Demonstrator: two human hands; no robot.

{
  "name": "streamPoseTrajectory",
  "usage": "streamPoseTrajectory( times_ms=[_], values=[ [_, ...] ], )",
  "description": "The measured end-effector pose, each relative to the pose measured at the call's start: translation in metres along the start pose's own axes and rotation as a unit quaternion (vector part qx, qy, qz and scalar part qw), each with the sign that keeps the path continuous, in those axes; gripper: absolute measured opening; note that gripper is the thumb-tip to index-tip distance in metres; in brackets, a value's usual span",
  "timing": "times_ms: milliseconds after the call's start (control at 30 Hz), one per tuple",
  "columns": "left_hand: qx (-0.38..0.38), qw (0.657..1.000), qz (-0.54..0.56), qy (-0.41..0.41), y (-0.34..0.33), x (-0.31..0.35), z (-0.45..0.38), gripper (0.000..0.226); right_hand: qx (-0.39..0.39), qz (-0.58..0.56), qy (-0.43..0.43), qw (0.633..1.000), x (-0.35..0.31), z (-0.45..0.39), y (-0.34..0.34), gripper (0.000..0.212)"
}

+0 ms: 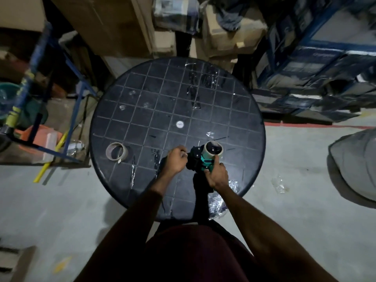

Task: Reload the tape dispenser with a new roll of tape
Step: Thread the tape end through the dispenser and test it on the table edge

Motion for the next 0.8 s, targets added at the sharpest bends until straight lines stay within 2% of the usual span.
streamPoseTrajectory(
  times_ms=[133,267,367,533,633,800],
  values=[
    [0.011,0.993,-0.064,-0.095,0.004,0.062,0.0,0.039,0.056,-0.036,0.047,0.997,-0.011,0.013,0.022,0.077],
    [-0.03,0.969,-0.198,-0.142,-0.007,0.103,-0.009,0.065,0.075,-0.003,0.114,0.991,-0.031,0.016,0.04,0.081],
    [-0.042,0.953,-0.267,-0.139,-0.008,0.121,-0.016,0.076,0.072,0.035,0.14,0.987,-0.046,0.013,0.051,0.08],
    [-0.047,0.951,-0.272,-0.137,0.003,0.142,-0.024,0.066,0.078,0.029,0.136,0.987,-0.058,0.01,0.067,0.084],
    [-0.052,0.942,-0.294,-0.15,0.006,0.146,-0.02,0.076,0.081,0.003,0.153,0.985,-0.059,0.01,0.073,0.086],
    [-0.005,0.935,-0.322,-0.147,0.015,0.147,-0.02,0.085,0.072,0.024,0.173,0.982,-0.061,0.003,0.079,0.085]
  ],
)
Point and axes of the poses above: each hand's wrist, its own z-axis away from the middle knuckle, its own y-axis out of the back of the hand, x = y × z, the point moved 9 cm from there along -z, towards the middle knuckle, and after that the axes turned 4 degrees about y, right-handed, at the moved point
